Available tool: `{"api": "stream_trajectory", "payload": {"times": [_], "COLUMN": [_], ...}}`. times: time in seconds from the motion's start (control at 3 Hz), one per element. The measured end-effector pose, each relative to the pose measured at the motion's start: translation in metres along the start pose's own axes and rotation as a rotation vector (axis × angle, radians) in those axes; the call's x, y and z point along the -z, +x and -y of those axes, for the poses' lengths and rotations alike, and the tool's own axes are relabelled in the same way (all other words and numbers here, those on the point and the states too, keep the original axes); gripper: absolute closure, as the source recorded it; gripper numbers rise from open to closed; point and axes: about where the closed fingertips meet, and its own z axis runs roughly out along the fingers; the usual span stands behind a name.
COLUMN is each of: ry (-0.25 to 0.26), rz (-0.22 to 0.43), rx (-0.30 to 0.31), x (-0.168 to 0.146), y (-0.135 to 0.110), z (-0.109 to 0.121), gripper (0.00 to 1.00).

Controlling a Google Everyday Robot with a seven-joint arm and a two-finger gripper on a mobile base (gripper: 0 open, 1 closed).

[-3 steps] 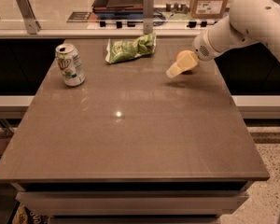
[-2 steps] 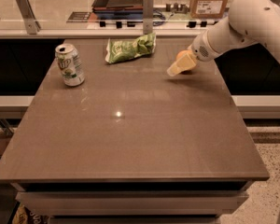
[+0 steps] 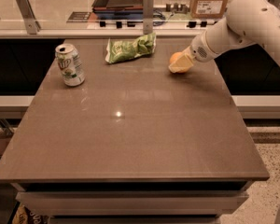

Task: Move orange near 7up can

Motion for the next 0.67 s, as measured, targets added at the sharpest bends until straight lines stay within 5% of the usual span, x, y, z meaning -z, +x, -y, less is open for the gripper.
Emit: {"api": "stream_trajectory", "payload": {"times": [0.33, 0.67], "ry": [-0.004, -0.011], "rz": [-0.002, -0.005], "rx": [0.0, 0.003], "x": [-0.0027, -0.0038], "y": [0.0002, -0.0008], "z": [-0.0013, -0.0035], "gripper": [0.9, 1.0]}}
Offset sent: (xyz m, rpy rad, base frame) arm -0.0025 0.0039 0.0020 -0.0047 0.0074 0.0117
